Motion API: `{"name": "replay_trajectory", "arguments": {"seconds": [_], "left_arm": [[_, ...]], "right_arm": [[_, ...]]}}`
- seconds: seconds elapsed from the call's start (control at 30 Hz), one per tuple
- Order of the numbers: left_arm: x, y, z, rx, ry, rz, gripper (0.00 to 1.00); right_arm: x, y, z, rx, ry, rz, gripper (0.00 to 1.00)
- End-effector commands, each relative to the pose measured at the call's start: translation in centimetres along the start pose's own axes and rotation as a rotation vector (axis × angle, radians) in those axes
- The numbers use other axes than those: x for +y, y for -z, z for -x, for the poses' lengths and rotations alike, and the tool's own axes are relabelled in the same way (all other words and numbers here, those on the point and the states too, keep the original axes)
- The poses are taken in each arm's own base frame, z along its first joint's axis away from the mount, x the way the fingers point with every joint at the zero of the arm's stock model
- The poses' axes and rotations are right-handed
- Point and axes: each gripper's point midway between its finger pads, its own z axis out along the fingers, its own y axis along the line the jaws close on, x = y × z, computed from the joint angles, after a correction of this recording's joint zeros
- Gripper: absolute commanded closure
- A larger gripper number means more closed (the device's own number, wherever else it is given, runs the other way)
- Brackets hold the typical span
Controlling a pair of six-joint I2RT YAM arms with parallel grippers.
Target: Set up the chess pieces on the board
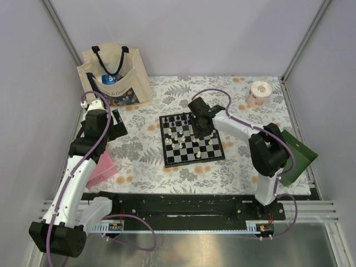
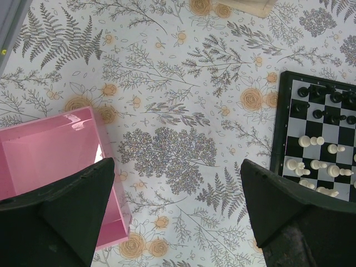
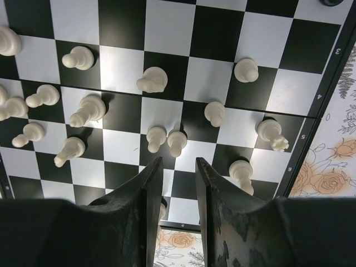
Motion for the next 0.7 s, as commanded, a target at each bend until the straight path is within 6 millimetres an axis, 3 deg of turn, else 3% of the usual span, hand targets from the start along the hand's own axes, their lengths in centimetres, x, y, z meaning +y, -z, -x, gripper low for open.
{"name": "replay_trajectory", "arguments": {"seconds": [0.0,0.33,0.67], "left_arm": [[-0.6,0.1,1.1,-0.048,0.021,-0.036,0.01],[-0.7,0.1,1.1,-0.043,0.021,-0.039,0.01],[-0.7,0.1,1.1,-0.043,0.022,-0.038,0.01]], "right_arm": [[0.0,-1.0,0.1,0.000,-0.019,0.003,0.61],[-0.9,-2.1,-0.4,0.019,-0.031,-0.010,0.62],[-0.4,-2.6,-0.6,0.026,-0.033,0.019,0.64]]}}
